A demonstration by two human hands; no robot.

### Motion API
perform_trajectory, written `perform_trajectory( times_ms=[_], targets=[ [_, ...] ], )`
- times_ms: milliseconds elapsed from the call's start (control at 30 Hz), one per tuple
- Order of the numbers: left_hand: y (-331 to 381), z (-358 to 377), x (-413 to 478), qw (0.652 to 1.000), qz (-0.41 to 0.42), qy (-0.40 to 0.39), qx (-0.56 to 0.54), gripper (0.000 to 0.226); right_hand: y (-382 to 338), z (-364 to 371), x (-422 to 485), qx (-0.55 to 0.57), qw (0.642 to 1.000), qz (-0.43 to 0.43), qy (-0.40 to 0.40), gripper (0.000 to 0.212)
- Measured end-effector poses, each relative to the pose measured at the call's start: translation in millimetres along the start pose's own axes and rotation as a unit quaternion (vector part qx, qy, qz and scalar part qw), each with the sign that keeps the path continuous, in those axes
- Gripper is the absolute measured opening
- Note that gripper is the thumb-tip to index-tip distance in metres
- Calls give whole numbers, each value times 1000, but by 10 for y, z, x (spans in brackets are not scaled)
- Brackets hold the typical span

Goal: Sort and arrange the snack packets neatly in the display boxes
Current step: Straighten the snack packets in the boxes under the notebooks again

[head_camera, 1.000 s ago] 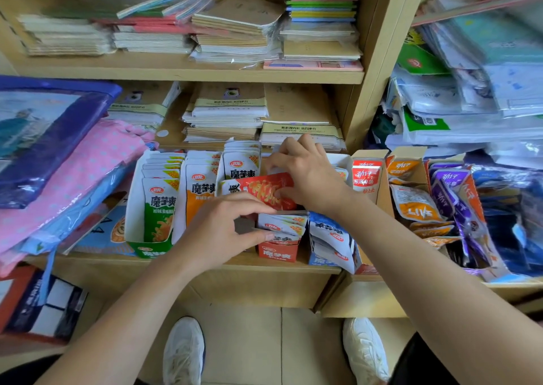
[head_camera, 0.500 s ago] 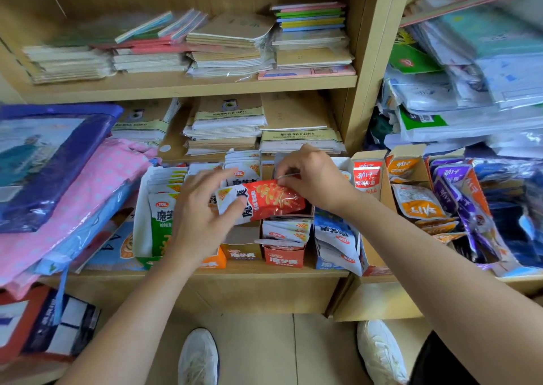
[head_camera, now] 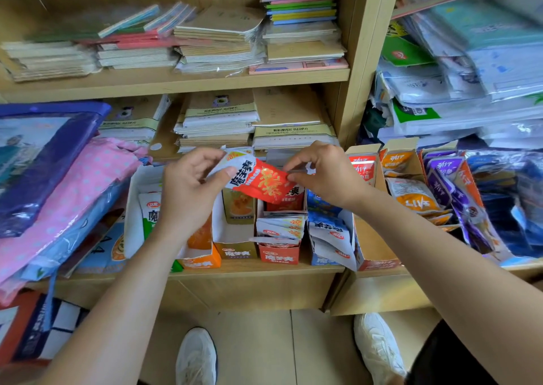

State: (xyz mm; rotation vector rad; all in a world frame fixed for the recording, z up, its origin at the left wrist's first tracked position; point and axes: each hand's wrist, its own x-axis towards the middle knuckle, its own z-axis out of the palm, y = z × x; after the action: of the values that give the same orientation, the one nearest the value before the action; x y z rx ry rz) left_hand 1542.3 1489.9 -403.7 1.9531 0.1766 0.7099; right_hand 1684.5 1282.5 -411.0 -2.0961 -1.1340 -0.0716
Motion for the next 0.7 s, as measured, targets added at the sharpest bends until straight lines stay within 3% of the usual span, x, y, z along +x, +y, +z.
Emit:
perform_trajectory(
  times_ms=[133, 433, 533, 633, 700],
  targets=[
    [122, 67, -12, 989, 96, -63, 91, 26, 99, -90, -81, -42, 999, -17, -1, 24],
    [-25, 404, -26, 949, 47, -206, 233, 18, 226, -116, -220, -10, 1000, -1, -5, 28],
    [-63, 409, 25, 948, -21, -260, 183, 24, 188, -127, -238, 0, 1000, 2, -4, 26],
    [30, 263, 40, 971, -62, -214, 84, 23, 34, -181, -307, 45, 999, 1, -19, 20],
    [89, 139, -4, 975, -44, -209, 59, 21, -79, -222, -385, 73, 995, 17, -65, 32]
  ],
)
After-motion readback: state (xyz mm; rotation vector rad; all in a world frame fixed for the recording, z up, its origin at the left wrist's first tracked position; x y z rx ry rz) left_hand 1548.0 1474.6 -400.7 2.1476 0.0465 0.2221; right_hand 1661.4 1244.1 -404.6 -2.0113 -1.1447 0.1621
